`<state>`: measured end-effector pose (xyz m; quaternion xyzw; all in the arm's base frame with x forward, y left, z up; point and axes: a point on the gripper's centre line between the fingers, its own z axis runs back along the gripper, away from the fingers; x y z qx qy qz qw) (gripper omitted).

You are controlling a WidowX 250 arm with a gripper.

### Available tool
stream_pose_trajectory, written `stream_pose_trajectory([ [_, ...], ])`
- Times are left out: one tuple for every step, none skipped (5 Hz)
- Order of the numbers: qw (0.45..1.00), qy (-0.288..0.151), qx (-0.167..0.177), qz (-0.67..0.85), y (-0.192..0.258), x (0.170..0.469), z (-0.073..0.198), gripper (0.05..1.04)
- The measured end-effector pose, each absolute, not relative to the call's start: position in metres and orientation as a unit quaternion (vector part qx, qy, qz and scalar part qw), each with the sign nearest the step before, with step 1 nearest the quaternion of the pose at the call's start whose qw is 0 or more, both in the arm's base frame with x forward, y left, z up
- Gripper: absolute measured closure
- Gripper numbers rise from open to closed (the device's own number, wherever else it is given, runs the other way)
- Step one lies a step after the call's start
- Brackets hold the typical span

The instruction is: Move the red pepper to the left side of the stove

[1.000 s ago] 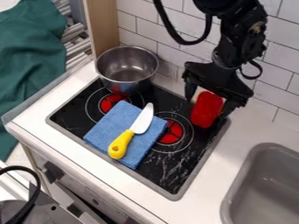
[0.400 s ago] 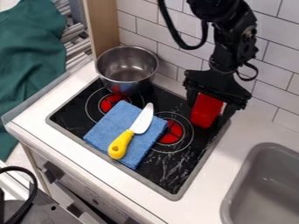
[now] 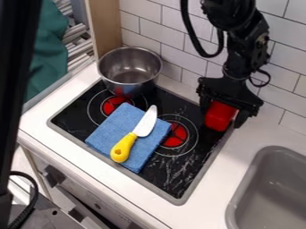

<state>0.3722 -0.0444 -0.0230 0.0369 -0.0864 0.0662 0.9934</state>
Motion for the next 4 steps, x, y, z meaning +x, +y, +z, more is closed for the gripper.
stream_pose_trajectory([
  [0.994,-0.078,0.035,0.064,-0.045,0.371,-0.029,0.13],
  [0.994,-0.082,0.036,0.059,-0.043,0.372,-0.029,0.338],
  [0.995,-0.085,0.045,0.032,-0.04,0.365,-0.027,0.338],
  [0.991,-0.114,0.059,-0.026,-0.03,0.359,0.003,0.338],
])
